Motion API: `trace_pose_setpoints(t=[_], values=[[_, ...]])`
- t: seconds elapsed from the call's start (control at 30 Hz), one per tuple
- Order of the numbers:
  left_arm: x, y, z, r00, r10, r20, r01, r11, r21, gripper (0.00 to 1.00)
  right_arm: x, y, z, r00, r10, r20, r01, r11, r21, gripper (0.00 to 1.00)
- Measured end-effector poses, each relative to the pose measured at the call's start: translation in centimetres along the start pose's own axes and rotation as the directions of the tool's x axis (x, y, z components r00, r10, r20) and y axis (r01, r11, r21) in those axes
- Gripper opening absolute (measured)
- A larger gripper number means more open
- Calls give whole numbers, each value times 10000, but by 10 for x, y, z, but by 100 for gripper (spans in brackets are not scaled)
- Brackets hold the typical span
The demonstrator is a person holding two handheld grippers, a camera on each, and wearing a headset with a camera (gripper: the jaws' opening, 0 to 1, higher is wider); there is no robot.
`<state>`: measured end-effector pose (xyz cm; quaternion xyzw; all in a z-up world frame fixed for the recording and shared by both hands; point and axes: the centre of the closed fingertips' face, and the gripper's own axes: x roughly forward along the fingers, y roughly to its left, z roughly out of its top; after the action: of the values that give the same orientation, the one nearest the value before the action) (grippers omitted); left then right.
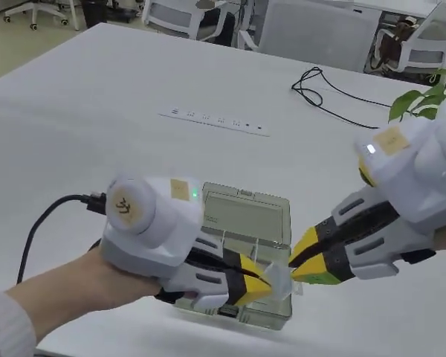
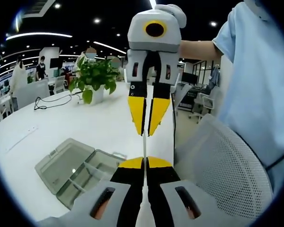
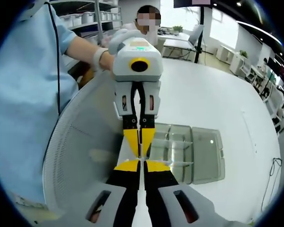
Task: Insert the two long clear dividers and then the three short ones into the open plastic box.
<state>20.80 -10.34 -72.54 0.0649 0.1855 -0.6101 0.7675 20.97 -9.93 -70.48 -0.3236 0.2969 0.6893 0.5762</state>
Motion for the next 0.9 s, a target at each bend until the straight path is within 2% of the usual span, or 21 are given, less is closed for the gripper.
trace_pose_setpoints(t=[0.27,0.53,0.6,0.67,0.73,0.8,0.9], values=[[-1,1,-2,10000,13,-62,-13,10000,12,0,2,1,0,9996,39,-277,-43,9999,-128,2],[-2,5,-5,9997,241,-55,-243,9992,-318,0,4,-2,0,9987,77,-511,-82,9999,-95,2],[-3,11,-8,9984,545,-148,-552,9973,-478,7,4,-3,1,9984,31,-565,-32,10000,-16,2],[-5,12,-9,9982,573,-158,-582,9965,-593,11,3,-8,0,9971,-149,-743,156,9998,86,2],[-9,15,-10,9966,817,-91,-821,9949,-588,16,2,-16,-2,9942,-494,-957,522,9983,274,2],[-13,19,-13,9936,1122,-108,-1127,9916,-628,26,2,-19,-6,9906,-571,-1240,640,9966,521,2],[-20,25,-19,9886,1491,-220,-1503,9858,-749,35,4,-24,-10,9868,-759,-1431,849,9947,580,2]])
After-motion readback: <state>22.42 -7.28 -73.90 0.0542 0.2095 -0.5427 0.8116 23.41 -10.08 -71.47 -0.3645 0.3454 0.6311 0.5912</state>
